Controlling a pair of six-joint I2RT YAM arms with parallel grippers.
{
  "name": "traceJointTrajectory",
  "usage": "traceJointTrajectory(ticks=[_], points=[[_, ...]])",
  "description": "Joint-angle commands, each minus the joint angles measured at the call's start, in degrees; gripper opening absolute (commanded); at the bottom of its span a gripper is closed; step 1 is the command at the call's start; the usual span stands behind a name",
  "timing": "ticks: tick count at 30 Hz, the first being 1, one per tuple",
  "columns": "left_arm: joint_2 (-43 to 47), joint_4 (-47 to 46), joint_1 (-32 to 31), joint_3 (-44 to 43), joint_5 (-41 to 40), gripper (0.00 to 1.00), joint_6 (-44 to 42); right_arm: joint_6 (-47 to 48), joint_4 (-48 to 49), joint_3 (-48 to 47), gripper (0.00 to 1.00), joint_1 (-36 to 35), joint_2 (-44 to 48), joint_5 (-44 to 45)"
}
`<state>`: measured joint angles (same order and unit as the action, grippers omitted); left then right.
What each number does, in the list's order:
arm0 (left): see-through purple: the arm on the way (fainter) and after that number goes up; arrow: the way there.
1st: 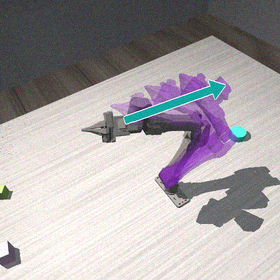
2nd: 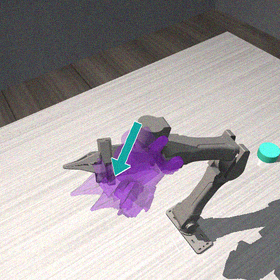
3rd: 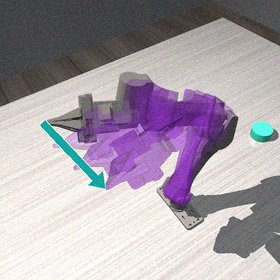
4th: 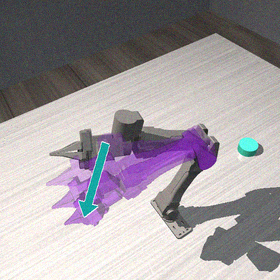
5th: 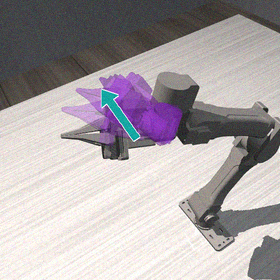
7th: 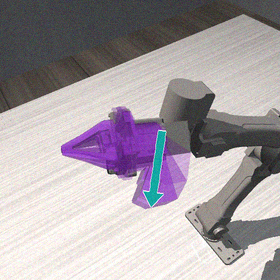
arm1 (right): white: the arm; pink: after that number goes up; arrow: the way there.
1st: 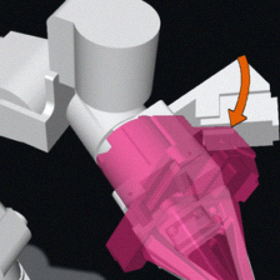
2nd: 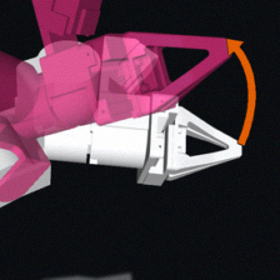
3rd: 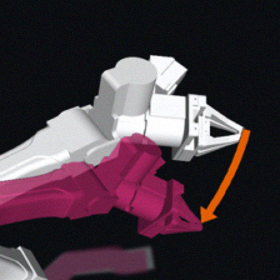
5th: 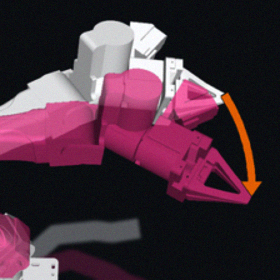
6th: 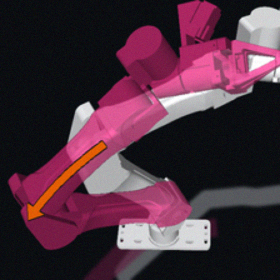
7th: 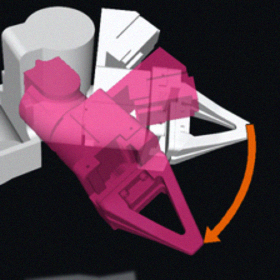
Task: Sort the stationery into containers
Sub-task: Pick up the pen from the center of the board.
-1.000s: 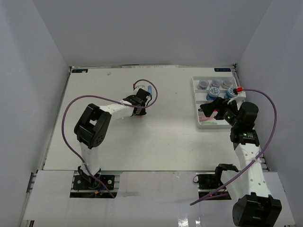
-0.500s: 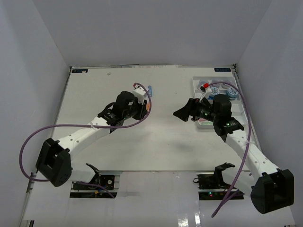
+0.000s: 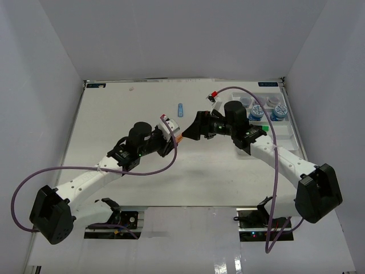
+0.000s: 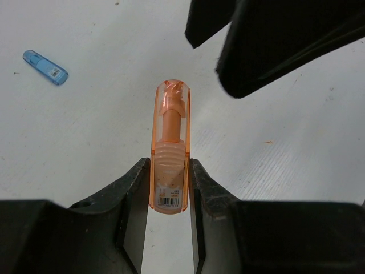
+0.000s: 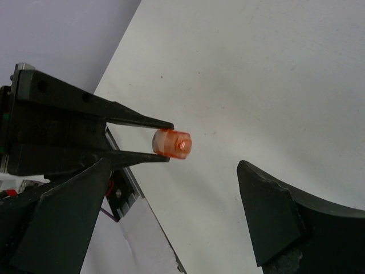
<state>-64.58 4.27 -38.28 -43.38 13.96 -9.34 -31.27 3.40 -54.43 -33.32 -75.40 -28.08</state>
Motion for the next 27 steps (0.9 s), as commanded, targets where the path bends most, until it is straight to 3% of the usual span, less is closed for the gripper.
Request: traceJointTrajectory(ticks=[1,4,10,13,20,25,27], points=[[2.5,-2.7,-0.3,0.9,2.7,0.30,-2.5,-1.2,1.1,-4.4,0.98,-1.7,-3.2,0.8],[2.8,-2.8,-0.2,1.2,2.7,0.30,-3.0,-1.2,0.3,-6.5,1.00,-2.7,-5.9,0.9],[3.6,-3.1,-0.4,1.8,2.9,0.30,-3.6,-1.8,0.5,-8.1,0.84,-4.0,-9.0,0.1],[3.7,-3.4,-0.3,2.0,3.3,0.30,-3.5,-1.9,0.9,-8.1,0.74,-4.5,-9.9,-0.7],[3.1,-3.3,-0.3,2.0,4.0,0.30,-3.4,-1.9,1.4,-7.9,0.35,-4.8,-10.1,-2.1],[3.3,-3.3,-0.4,2.2,4.1,0.33,-3.3,-1.6,1.3,-7.4,0.20,-4.8,-9.9,-1.7],[3.5,-3.3,-0.3,2.2,4.0,0.40,-3.2,-1.3,1.1,-7.1,0.15,-4.8,-9.9,-1.2]])
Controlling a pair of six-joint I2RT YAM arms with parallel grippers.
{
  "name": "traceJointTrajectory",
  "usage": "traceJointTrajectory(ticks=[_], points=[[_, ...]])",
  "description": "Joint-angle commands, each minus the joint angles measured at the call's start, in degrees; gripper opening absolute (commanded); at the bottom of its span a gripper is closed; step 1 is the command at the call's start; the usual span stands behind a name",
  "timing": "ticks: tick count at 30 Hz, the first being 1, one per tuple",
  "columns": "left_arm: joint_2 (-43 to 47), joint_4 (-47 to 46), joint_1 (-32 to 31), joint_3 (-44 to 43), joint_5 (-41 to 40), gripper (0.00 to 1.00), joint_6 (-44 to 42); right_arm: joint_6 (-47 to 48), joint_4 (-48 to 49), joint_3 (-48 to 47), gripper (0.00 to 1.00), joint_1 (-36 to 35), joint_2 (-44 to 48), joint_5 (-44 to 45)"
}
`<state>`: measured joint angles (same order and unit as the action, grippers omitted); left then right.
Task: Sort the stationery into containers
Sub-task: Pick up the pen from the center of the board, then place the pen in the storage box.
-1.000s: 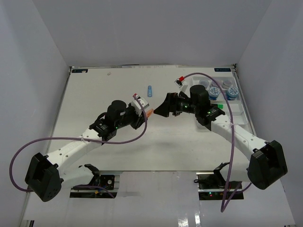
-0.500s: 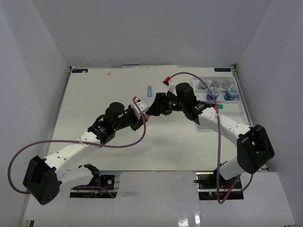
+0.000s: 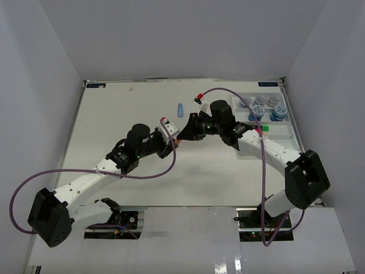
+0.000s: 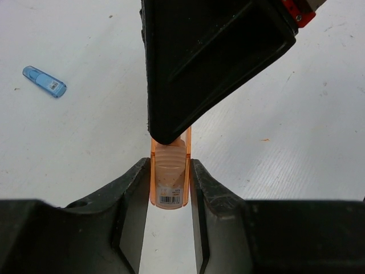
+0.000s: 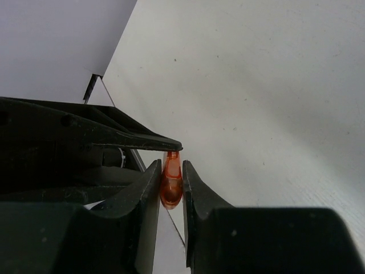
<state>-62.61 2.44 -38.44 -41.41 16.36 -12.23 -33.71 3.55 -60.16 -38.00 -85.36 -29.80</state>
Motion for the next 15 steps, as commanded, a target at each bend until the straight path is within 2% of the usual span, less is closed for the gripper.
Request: traceJointTrajectory(ticks=[1,2,3,5,6,10,14,15], points=[[1.5,-1.4,-0.2,0.4,1.4,0.43,-0.3,1.4,0.8,-1.2,0.13,-0.1,0.3,0.7],[1.5,-1.5,-0.2,0.4,1.1,0.46,-0.3,1.8,0.8,-0.8,0.13,-0.1,0.5,1.0],[1.4,-1.4,-0.1,0.4,0.9,0.58,-0.1,2.0,0.6,-0.4,0.12,0.3,0.8,1.2],[1.3,-1.5,-0.2,0.3,-0.8,0.69,0.4,2.2,0.6,1.0,0.11,1.1,1.4,1.4],[1.3,-1.5,-0.2,0.4,-1.2,0.78,0.7,2.4,0.7,1.5,0.11,2.1,2.2,1.5],[1.1,-1.8,-0.1,0.5,-4.2,0.97,2.1,4.3,-1.5,5.0,0.09,7.0,5.4,3.2],[0.3,-1.9,-0.2,-0.1,-9.6,0.98,5.5,8.8,-7.5,8.6,0.09,15.5,9.5,6.4],[-0.4,-1.8,-0.2,-0.3,-10.5,0.98,6.2,9.8,-9.8,10.0,0.09,19.8,11.0,7.3]])
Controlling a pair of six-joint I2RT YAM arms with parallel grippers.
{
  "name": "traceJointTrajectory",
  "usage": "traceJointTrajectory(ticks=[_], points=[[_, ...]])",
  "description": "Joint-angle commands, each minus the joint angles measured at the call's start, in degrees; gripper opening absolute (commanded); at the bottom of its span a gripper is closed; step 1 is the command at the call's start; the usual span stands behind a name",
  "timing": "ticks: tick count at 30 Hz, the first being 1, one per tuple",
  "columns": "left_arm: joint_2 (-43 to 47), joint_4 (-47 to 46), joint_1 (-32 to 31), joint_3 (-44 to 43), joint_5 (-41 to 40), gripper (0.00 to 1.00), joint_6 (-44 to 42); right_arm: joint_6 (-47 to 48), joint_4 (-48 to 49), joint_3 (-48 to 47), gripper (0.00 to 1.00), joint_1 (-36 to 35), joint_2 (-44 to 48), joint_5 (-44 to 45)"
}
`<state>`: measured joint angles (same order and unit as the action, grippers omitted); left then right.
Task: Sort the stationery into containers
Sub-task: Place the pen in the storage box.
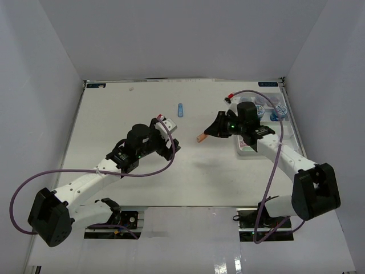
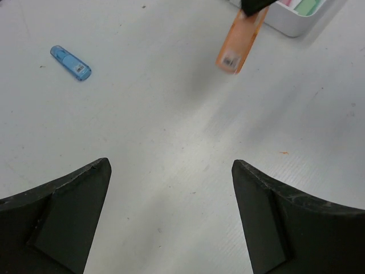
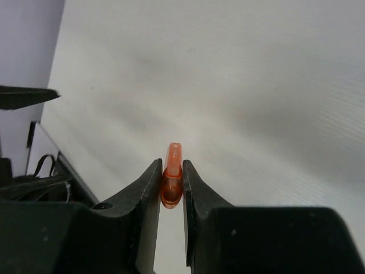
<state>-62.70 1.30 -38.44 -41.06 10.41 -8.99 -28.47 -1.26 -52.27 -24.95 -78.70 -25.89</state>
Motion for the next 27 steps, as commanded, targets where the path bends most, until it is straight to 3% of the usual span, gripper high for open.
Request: traceJointTrajectory(ticks=[1,6,12,18,27], points=[[-0.8,-0.5,-0.2,-0.9,-5.6,0.98,4.7,6.0,-5.6,3.0,0.09,9.4,5.2,3.4],[-4.0,1.3,-0.1,-3.2,-10.7,0.98,8.2,9.5,-8.0,6.8,0.09,22.8,9.3,5.8],[-6.9,3.1,-0.1,-4.6,-13.0,0.98,10.4,12.3,-10.7,8.1,0.09,34.2,9.0,3.7],[-8.9,4.3,0.0,-5.3,-14.9,0.98,11.8,12.3,-10.5,9.0,0.14,38.3,6.5,3.7],[-13.9,8.3,1.1,-8.6,-18.9,0.98,19.0,11.0,-10.6,6.3,0.39,39.3,1.4,7.9]])
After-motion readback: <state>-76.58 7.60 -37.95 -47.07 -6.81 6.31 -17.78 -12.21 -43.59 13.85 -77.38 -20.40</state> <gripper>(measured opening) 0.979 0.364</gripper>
